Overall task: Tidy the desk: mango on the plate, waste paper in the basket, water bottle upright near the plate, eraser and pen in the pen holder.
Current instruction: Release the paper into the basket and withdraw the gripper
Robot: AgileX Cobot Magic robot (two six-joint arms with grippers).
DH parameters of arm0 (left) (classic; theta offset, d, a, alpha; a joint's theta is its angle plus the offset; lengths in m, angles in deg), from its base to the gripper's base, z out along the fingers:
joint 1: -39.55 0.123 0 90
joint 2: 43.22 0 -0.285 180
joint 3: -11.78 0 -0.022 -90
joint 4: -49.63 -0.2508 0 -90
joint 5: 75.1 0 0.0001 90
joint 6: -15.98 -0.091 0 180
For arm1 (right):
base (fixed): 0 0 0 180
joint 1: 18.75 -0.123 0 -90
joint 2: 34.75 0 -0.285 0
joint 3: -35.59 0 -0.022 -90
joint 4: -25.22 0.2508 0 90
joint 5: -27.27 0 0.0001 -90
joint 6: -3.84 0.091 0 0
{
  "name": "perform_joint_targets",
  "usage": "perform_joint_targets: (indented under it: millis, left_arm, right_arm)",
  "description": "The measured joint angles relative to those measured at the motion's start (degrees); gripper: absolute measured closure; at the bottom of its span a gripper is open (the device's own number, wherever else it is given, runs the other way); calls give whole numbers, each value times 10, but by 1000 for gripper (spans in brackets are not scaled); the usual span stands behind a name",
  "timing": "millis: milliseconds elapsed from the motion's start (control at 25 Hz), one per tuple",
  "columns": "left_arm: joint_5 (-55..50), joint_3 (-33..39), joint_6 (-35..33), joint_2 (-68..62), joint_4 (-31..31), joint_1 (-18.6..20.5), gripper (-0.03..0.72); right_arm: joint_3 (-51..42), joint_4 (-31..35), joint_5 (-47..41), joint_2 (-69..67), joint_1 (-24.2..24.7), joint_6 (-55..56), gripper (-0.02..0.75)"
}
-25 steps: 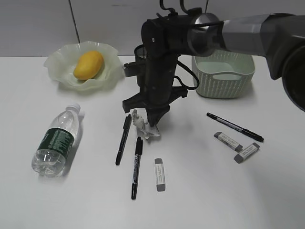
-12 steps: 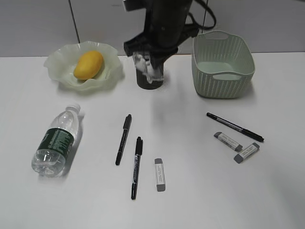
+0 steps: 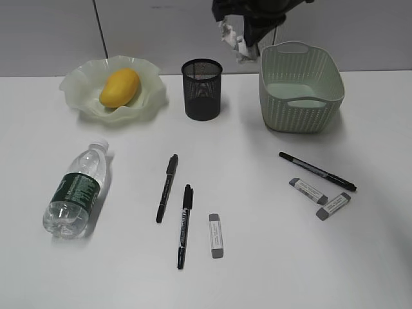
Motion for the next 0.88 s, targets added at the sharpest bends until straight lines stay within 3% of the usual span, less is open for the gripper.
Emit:
perform_joint_targets:
  millis: [280, 520, 880]
  left_arm:
    - [0, 0, 1, 0, 0, 0, 243]
    - [0, 0, 1, 0, 0, 0, 243]
    - [0, 0, 1, 0, 0, 0, 245]
  right_arm:
    - [0, 35, 25, 0, 83, -17, 724]
    - [0, 40, 95, -1, 138, -18, 724]
    - [1, 44, 133, -76, 172, -30, 724]
